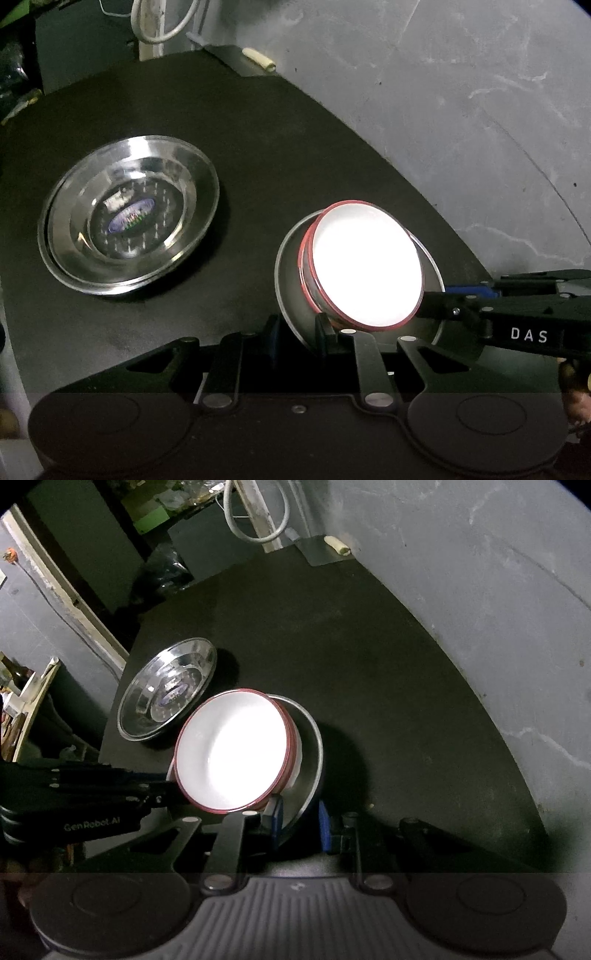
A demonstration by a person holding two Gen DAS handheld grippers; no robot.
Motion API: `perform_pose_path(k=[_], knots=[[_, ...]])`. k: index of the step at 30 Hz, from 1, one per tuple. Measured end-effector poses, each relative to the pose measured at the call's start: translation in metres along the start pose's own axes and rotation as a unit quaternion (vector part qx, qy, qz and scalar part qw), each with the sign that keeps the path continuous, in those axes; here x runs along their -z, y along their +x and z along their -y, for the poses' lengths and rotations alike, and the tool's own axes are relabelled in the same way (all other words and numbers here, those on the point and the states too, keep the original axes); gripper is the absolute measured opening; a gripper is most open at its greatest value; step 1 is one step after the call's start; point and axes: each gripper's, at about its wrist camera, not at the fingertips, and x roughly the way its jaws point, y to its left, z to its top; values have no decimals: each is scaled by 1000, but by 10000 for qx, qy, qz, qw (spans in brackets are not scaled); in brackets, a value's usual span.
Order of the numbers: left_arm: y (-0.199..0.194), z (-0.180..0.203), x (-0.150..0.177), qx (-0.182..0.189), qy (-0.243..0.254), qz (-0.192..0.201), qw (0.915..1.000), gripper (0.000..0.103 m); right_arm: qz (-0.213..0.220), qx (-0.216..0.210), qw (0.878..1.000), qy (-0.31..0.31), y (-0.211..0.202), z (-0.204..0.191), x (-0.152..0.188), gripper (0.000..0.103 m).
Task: Organize plates and bowls
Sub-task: 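Grasp the nested bowl stack rim with both grippers and tilt it up, then carry the tilted bowl stack with both grippers over the stacked steel plates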
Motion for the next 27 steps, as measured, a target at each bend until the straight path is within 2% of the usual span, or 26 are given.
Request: perform_pose_path(k=[12,19,27], knots=[[-14,-13,-4,-42,-193,476,9987,20,334,-201,9990,-205,-6,-8,-8,25],[-24,-23,-4,-44,-406,908,9950,18,598,-367,9969,-359,-8,-14,-17,25],[-30,-40,-11,-286,-677,1117,9910,17,628,-601,9936,-723,3,-28,-38,26]])
